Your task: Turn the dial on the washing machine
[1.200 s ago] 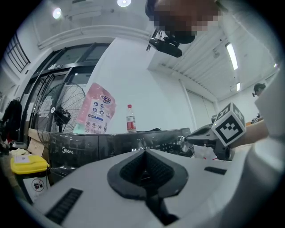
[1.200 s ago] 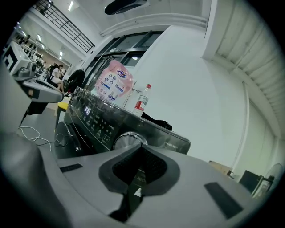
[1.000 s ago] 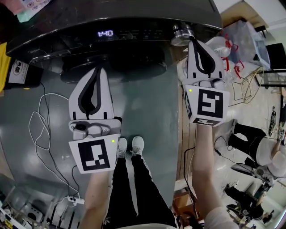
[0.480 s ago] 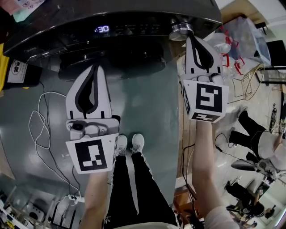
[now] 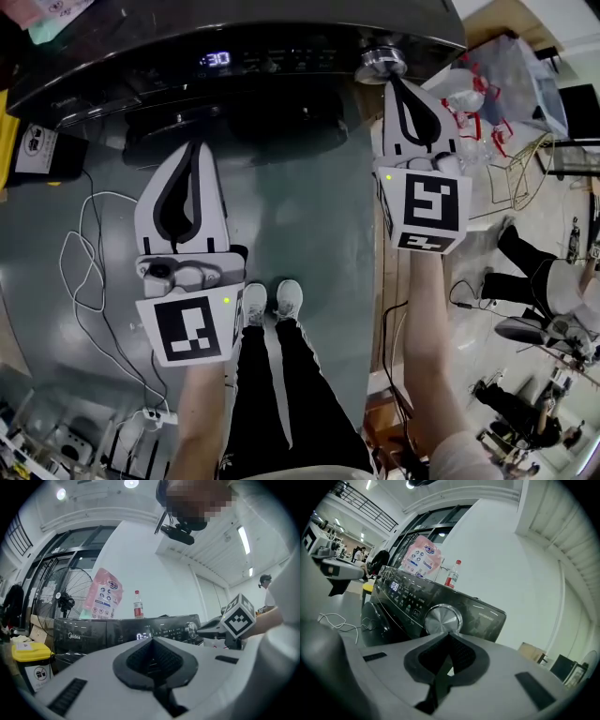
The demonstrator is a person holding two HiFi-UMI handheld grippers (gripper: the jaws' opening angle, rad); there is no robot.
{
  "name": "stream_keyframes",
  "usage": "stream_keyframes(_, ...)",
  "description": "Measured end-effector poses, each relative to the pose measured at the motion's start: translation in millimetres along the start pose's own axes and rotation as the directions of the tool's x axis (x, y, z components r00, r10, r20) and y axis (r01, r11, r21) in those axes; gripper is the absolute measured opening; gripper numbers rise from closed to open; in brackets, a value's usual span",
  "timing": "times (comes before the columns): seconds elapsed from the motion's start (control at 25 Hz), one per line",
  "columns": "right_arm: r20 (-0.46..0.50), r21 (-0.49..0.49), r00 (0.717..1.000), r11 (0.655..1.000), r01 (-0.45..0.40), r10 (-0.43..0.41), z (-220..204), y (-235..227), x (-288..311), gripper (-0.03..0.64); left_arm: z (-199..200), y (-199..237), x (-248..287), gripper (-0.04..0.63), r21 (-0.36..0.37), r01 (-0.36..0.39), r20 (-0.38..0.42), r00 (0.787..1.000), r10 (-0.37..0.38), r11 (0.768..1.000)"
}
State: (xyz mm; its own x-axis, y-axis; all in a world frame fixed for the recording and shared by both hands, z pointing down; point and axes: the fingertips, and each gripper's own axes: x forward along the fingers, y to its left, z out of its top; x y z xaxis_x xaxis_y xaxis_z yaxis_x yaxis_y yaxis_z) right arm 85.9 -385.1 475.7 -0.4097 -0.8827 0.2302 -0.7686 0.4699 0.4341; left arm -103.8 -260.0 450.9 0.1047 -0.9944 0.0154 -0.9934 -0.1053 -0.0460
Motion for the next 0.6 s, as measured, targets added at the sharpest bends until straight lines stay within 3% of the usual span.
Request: stream_keyframes(0.6, -0.019, 0.02, 1.0, 1.0, -0.01, 0.01, -5, 12, 4, 0.002, 0, 23, -11, -0.002, 0.029, -0.044, 0.029, 0.999, 0.043, 0.999)
